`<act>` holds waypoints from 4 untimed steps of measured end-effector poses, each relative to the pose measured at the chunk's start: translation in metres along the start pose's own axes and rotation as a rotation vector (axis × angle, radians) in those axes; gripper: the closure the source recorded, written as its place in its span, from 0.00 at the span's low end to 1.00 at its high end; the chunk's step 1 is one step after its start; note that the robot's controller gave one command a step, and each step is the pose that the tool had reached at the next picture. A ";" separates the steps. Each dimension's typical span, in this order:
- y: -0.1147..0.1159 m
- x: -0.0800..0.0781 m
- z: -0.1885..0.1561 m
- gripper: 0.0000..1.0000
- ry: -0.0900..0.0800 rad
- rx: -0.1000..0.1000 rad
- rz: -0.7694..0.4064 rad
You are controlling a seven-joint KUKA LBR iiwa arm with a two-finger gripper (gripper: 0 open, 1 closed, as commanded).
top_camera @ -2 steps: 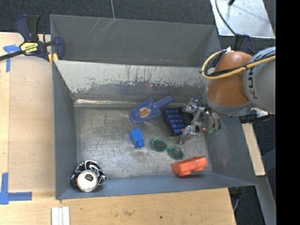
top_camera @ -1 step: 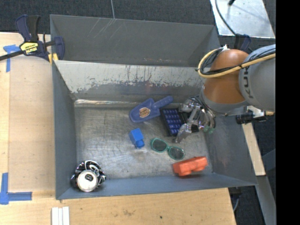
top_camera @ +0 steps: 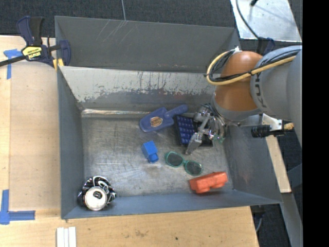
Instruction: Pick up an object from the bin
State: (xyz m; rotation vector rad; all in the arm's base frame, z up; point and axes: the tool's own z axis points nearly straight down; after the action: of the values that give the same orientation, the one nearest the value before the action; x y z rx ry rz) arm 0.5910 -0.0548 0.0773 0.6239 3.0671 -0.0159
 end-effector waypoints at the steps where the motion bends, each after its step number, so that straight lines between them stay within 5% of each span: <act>1: -0.021 -0.014 0.001 1.00 0.026 -0.019 -0.128; 2: -0.021 -0.014 0.001 1.00 0.025 -0.019 -0.128; 3: -0.026 0.003 -0.104 1.00 0.011 -0.008 -0.107; 4: -0.026 0.003 -0.104 1.00 0.011 -0.008 -0.108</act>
Offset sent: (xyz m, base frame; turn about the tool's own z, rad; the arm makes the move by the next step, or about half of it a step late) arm 0.0000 0.0000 0.0000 0.0000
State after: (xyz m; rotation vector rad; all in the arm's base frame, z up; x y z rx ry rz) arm 0.5771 -0.0763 0.1813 0.4595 3.1059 -0.0008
